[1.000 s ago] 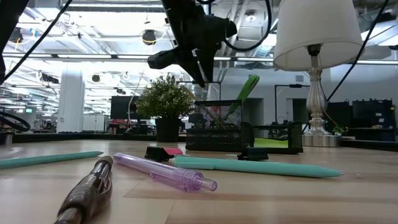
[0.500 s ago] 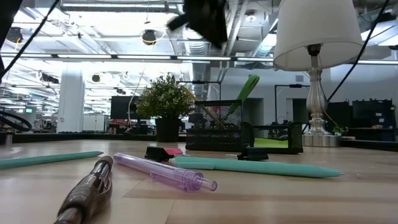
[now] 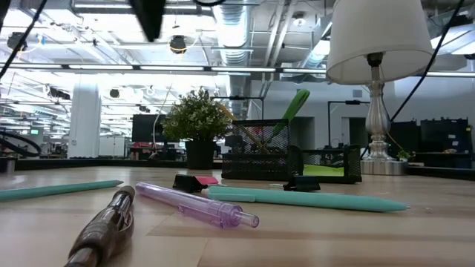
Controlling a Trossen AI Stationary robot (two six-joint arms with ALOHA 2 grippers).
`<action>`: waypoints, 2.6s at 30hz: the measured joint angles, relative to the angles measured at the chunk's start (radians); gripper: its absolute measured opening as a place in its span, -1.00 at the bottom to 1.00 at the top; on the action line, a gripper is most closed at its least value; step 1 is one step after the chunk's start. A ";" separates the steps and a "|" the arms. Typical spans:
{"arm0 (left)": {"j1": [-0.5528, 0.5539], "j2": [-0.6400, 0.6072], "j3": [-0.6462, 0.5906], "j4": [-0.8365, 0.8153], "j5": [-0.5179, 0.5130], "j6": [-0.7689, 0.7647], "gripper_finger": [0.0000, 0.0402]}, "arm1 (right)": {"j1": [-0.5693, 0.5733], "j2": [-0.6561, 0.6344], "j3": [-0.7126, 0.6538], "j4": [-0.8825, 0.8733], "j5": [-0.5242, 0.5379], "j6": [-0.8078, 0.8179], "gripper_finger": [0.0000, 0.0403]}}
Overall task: Pick and place office supplies into organizer
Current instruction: Put the blue pencil on the black desk organizer
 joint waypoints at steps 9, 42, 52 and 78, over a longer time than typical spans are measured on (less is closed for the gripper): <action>-0.271 0.005 -0.157 0.243 0.231 -0.488 -0.37 | 0.000 0.000 0.000 -0.006 0.002 -0.109 -0.37; -0.428 0.038 -0.552 0.760 0.167 -0.921 -0.38 | 0.000 0.000 0.000 0.004 0.004 -0.180 -0.37; -0.427 0.081 -0.549 0.780 0.229 -0.921 -0.38 | -0.001 0.000 0.000 0.018 0.004 -0.180 -0.37; -0.402 0.086 -0.549 0.770 0.192 -0.887 -0.75 | -0.035 0.000 0.000 0.020 0.004 -0.179 -0.37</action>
